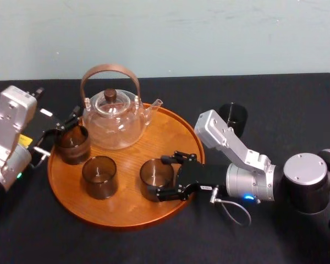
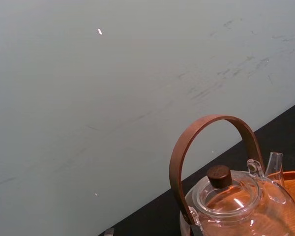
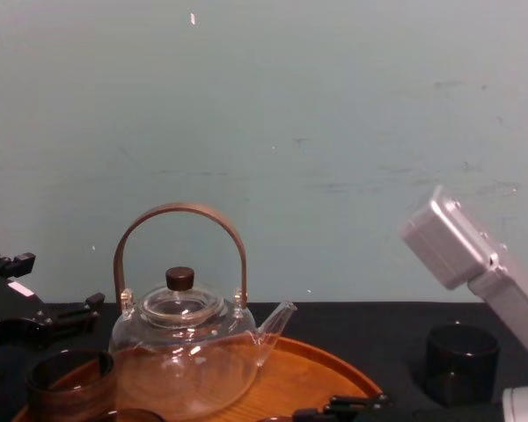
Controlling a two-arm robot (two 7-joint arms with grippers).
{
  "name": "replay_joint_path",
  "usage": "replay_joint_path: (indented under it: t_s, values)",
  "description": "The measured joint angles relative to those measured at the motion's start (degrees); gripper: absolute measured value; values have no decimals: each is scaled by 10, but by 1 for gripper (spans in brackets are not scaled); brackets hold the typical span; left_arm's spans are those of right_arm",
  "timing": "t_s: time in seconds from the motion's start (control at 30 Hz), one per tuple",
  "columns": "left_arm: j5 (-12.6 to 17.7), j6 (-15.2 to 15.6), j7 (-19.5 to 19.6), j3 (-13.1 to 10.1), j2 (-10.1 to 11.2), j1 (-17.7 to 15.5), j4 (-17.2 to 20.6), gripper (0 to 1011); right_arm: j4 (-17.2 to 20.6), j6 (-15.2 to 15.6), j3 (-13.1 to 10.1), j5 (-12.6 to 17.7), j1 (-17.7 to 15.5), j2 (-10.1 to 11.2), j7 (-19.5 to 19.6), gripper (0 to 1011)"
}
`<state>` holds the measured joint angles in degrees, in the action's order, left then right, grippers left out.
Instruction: Pick up the glass from the table and place it on the tray.
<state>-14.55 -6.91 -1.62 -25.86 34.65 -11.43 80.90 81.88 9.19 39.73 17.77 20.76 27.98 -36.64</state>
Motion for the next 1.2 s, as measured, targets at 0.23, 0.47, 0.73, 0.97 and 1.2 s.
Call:
replay_joint_path:
  t_s: [0.23,0.47,0.73,0.97,1.2]
  values:
    - [0,0,0,0,0,0,0,1001,-1,0,0,-4,-1,-1,3,898]
    - [0,0,0,0,0,0,0,1001,-1,1,0,-4,-1,-1,2,899]
    - [0,0,0,0,0,0,0,1001,-1,3,1,-5,-1,0,1,1002]
    - [0,0,0,0,0,0,0,1001,-1,3,0,-4,-1,0,1,1002]
    - [0,0,0,0,0,0,0,1001,-1,3,0,-4,-1,0,1,1002]
